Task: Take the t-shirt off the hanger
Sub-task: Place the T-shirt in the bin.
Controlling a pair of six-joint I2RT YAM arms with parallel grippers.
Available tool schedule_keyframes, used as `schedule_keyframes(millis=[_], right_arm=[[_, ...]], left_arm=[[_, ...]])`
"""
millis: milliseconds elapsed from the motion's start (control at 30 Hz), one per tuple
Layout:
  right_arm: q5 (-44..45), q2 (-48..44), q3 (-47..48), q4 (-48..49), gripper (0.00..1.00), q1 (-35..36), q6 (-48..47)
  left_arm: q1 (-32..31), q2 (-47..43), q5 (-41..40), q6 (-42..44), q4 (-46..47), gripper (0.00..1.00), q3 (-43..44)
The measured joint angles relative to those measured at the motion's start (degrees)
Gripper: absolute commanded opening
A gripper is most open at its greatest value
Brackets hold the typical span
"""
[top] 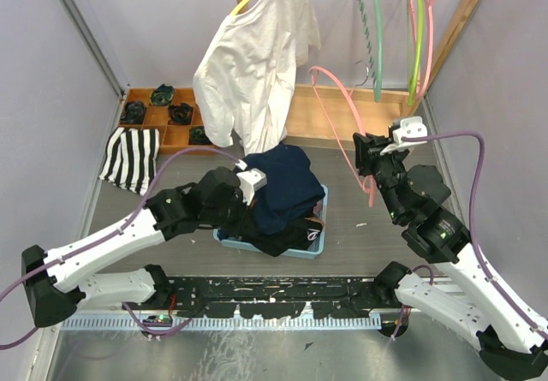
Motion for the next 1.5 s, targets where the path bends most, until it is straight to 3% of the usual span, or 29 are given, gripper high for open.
schedule_keyframes(millis=[133, 367, 767, 933, 1267, 1500], right_arm=[[0.0, 0.2, 0.0, 0.0, 0.01, 0.0, 0.0], [0.0, 0.3, 0.0, 0.0, 0.01, 0.0, 0.0], [0.0, 1.0, 0.0, 0.0, 0.01, 0.0, -0.1], [0.0, 1.3, 0.0, 0.0, 0.01, 0.0, -0.1], [0.1, 4.0, 0.0, 0.6, 0.01, 0.0, -0.2], [0.4, 5.3, 0.0, 1.7, 0.01, 0.0, -0.7]], left_arm=[[-1.2, -1.3, -3.6, 0.0, -1.9, 0.48, 0.6], [-1.2, -4.2, -5.5, 0.5, -5.0, 0.64, 4.6], [-1.3, -7.9, -8.3, 3.8, -9.9, 0.71, 15.4], [-1.4, -5.7, -13.5, 6.9, -4.5, 0.73, 15.9], [-1.4, 8.9, -18.3, 12.7, 8.4, 0.73, 20.0], [-1.4, 11.9, -20.1, 12.8, 17.4, 0.71, 15.2]])
